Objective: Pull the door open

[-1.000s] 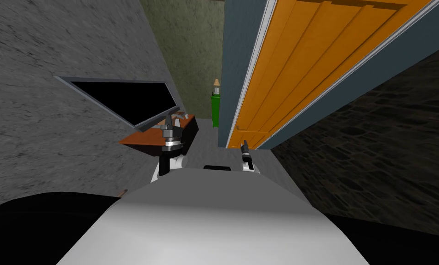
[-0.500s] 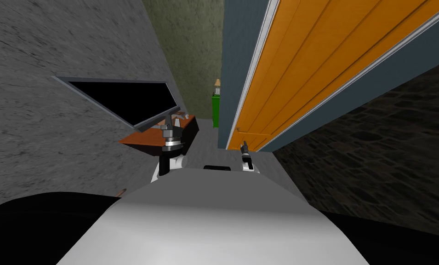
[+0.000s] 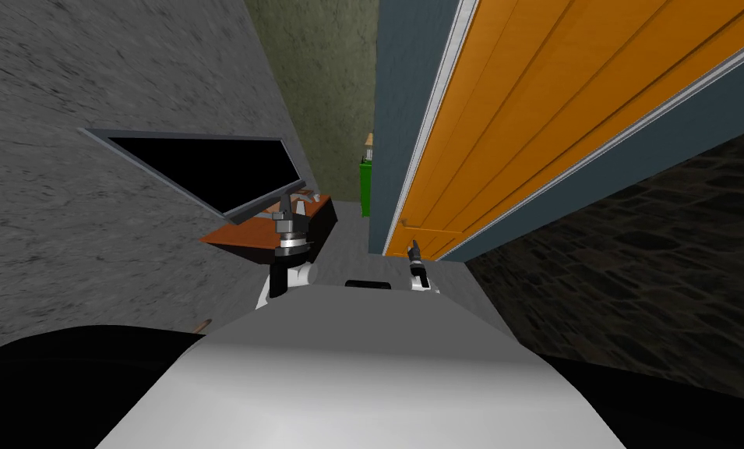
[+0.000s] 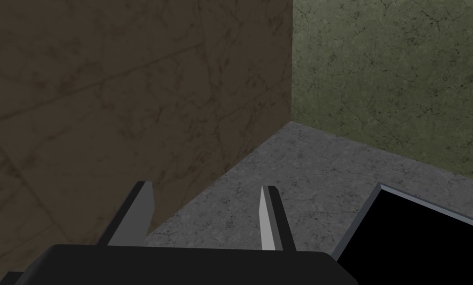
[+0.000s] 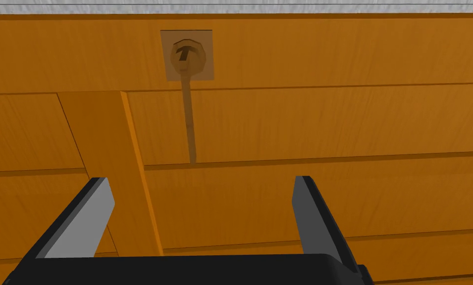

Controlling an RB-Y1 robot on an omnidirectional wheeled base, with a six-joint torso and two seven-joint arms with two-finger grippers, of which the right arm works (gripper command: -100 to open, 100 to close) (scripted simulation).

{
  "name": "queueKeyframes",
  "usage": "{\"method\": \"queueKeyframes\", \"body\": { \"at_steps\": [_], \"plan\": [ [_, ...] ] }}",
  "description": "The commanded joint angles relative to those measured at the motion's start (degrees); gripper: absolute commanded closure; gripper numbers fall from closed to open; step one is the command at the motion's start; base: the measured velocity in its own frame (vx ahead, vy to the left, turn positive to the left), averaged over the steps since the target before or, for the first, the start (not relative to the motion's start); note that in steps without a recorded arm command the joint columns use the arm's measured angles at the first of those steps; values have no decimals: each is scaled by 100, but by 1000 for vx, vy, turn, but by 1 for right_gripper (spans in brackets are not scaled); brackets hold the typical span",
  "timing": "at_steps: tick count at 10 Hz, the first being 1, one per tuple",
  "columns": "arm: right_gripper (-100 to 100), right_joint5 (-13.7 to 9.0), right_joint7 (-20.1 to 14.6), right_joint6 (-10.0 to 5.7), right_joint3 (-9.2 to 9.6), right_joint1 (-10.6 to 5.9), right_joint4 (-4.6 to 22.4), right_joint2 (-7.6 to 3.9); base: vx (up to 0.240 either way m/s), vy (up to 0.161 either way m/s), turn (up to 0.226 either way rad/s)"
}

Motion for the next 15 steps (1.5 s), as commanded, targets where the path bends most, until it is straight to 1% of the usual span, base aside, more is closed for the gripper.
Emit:
{"method": "queueKeyframes", "body": {
  "at_steps": [1, 4, 6, 8, 9, 10, 13, 15],
  "plan": [
    [-100, -25, 0, -45, 5, -68, 168, -17, 76, -46, 45],
    [-100, -66, 1, -132, 12, -189, 470, -45, 73, -46, 40],
    [-100, -86, 1, -176, 15, -251, 625, -59, 71, -40, 34],
    [-100, -120, 2, -247, 21, -351, 873, -82, 78, -50, 44],
    [-100, -110, 4, -247, 19, -340, 845, -71, 45, -24, 14],
    [-100, -147, -67, -333, -28, -297, 921, -159, 115, 18, 109],
    [-100, -227, -228, -499, -137, -178, 1050, -355, 208, 21, 137],
    [-100, -227, -228, -499, -137, -178, 1050, -355, 82, 19, 18]
  ]
}}
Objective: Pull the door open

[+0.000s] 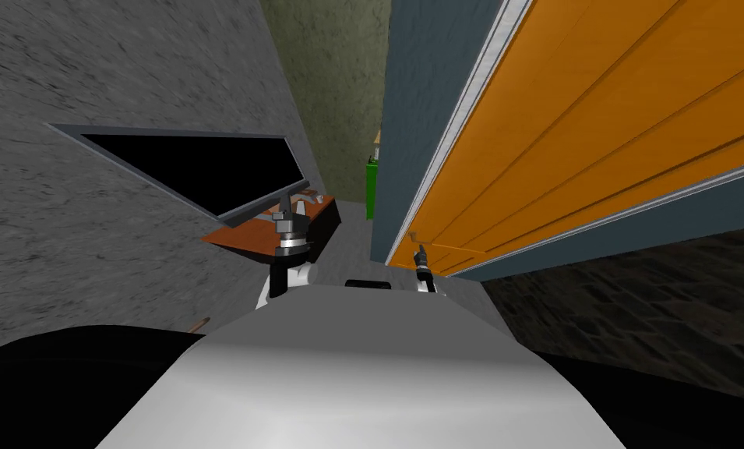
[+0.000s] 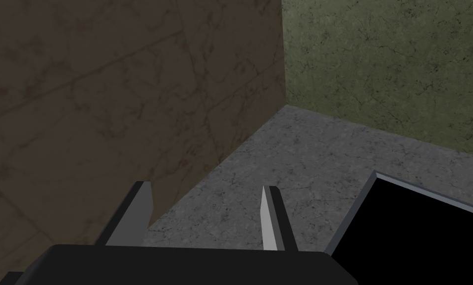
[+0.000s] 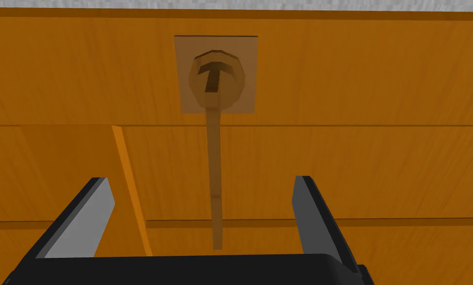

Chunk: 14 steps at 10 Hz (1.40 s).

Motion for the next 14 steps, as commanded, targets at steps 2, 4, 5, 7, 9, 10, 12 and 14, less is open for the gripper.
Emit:
{"method": "queueKeyframes", "body": {
  "at_steps": [2, 4, 5, 7, 9, 10, 12, 14],
  "plan": [
    [-100, -61, -124, -83, -83, 120, 41, -156, 131, 15, 155],
    [-100, -102, -206, -166, -138, 180, 106, -255, 104, 1, 39],
    [-100, -124, -251, -213, -169, 213, 143, -310, 172, -3, 141],
    [-100, -127, -268, -267, -173, 198, 225, -325, 140, -15, 76],
    [100, -127, -268, -267, -173, 198, 225, -325, -21, 2, -15],
    [100, -127, -268, -267, -173, 198, 225, -325, -28, 5, 7],
    [100, -127, -268, -267, -173, 198, 225, -325, -13, 1, 1],
    [100, -75, -378, -330, -84, 256, 218, -399, -55, -9, 55]
  ]
}}
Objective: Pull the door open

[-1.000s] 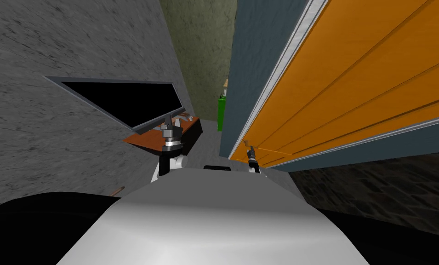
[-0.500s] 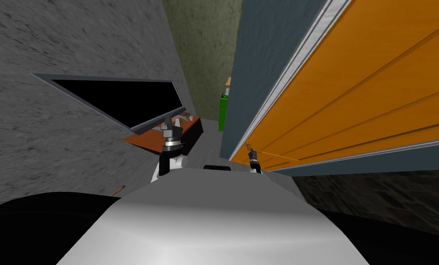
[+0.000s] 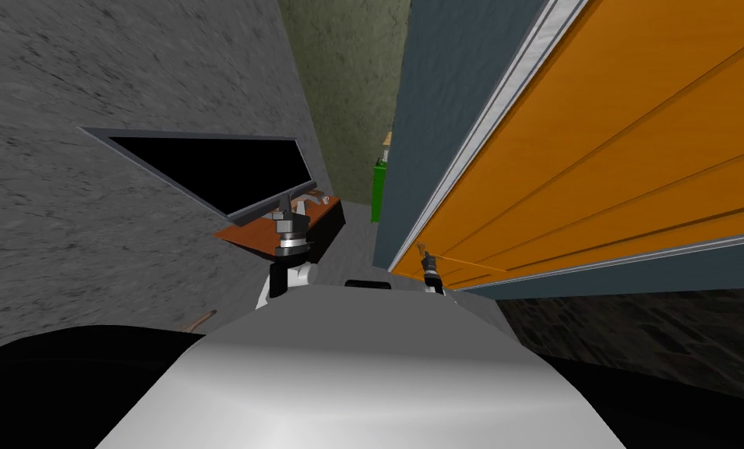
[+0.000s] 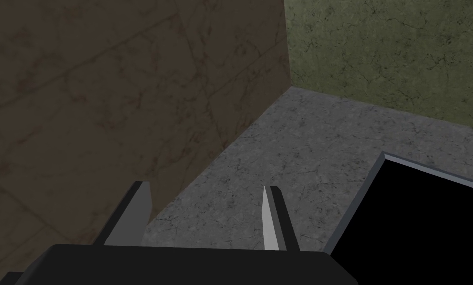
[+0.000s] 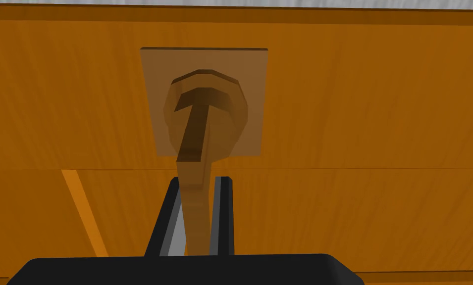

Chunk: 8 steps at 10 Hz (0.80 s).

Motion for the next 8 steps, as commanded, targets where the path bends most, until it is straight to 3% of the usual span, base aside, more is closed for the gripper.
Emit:
{"method": "queueKeyframes", "body": {
  "at_steps": [1, 8],
  "plan": [
    [100, 46, -92, -63, 78, 47, 7, -38, -159, -45, 108],
    [100, 278, -594, -393, 469, 294, -50, -383, -205, -53, 102]
  ]
}}
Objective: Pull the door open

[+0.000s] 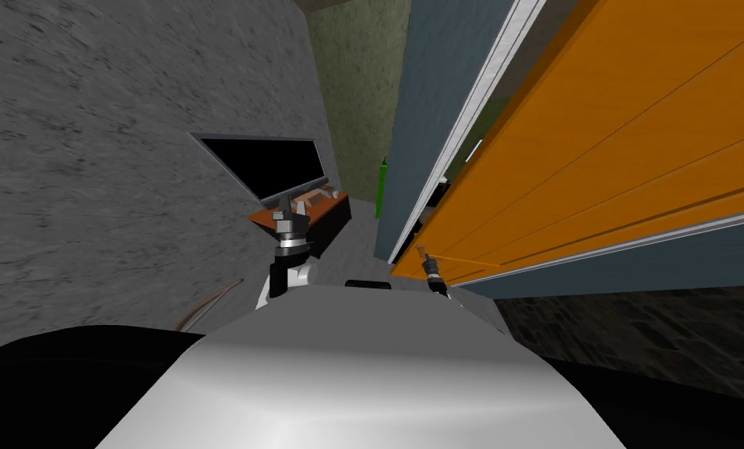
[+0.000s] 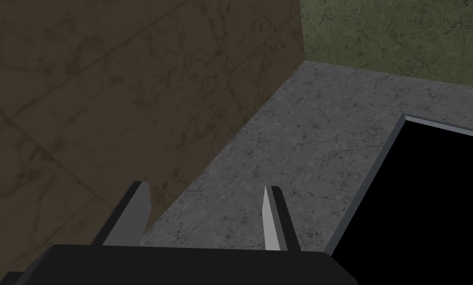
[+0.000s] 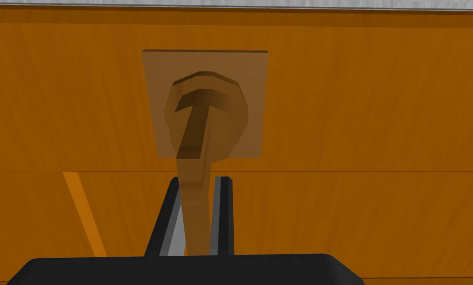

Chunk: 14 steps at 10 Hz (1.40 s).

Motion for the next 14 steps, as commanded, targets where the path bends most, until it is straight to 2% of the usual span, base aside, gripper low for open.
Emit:
{"method": "queueKeyframes", "body": {
  "at_steps": [1, 2, 3, 5, 8, 10, 11, 12, 14],
  "plan": [
    [100, 0, 0, 0, 0, 0, 0, 0, -100, -35, 37],
    [100, 54, -131, -215, 96, 120, 60, -85, -146, -28, 128],
    [100, 66, -165, -275, 118, 153, 71, -114, -184, -51, 121],
    [100, 121, -319, -553, 216, 301, 123, -247, -177, -69, 120],
    [100, 163, -435, -764, 290, 414, 162, -348, -130, -30, 64],
    [100, 207, -558, -985, 368, 532, 203, -454, -143, -48, 97],
    [100, 203, -514, -961, 358, 435, 298, -406, -70, -18, 26],
    [100, 219, -554, -1043, 382, 474, 324, -429, -128, -54, 166],
    [100, 230, -582, -1111, 397, 511, 336, -458, -235, -85, 176]
  ]
}}
